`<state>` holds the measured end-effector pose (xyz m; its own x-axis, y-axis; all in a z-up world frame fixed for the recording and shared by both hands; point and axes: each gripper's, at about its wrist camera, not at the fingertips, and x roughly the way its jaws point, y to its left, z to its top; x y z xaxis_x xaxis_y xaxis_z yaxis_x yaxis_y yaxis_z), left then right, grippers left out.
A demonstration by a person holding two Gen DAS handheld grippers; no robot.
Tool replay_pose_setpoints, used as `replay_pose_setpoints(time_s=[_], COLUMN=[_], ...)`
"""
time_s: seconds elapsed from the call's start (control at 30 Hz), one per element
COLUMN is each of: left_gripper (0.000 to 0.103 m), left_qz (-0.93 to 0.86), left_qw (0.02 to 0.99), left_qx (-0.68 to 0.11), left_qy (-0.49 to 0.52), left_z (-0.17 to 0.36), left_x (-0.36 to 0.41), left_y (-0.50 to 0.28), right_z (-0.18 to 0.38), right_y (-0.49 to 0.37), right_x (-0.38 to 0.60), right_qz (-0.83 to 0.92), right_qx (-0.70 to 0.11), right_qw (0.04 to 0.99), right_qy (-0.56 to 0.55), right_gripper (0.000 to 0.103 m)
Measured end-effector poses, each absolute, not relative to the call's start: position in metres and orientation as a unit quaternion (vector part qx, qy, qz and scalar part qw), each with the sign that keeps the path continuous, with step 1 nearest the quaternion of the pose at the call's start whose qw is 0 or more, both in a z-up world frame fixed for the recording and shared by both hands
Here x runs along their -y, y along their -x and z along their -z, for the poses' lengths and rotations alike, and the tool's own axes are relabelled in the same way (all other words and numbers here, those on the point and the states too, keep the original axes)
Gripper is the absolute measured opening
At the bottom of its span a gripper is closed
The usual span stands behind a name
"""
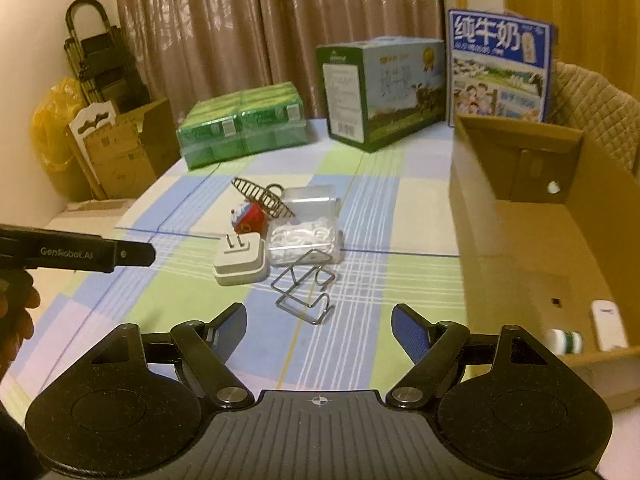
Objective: Organize rigid objects
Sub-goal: 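Move the right tool to the wire metal rack while the left tool approaches the square white plug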
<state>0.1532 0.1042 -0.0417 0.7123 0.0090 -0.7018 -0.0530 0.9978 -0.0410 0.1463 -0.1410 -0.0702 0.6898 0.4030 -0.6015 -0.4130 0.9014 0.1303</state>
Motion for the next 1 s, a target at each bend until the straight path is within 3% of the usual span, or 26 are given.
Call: replay_pose_setpoints(time_s=[0.57,1.0], left_gripper=[0.083,0.083], left_qz=[-0.02,-0.027], left_qw=[0.924,0.921], left_qx=[-0.381,-0.385], left_qy=[0.028,0.059], left_z=[0.096,0.102], left_x=[-0.112,-0.123], left_y=[-0.203,-0.218], right_z=[0.138,0.15], right_y=[-0.212,-0.228], right_x=[0.112,0.091], right_qz=[-0.263,-0.236], right_qx=[-0.337,-0.378], right_qw=[0.904,0.894], right_qy=[0.034,-0.037], right_gripper=[0.077,0.077])
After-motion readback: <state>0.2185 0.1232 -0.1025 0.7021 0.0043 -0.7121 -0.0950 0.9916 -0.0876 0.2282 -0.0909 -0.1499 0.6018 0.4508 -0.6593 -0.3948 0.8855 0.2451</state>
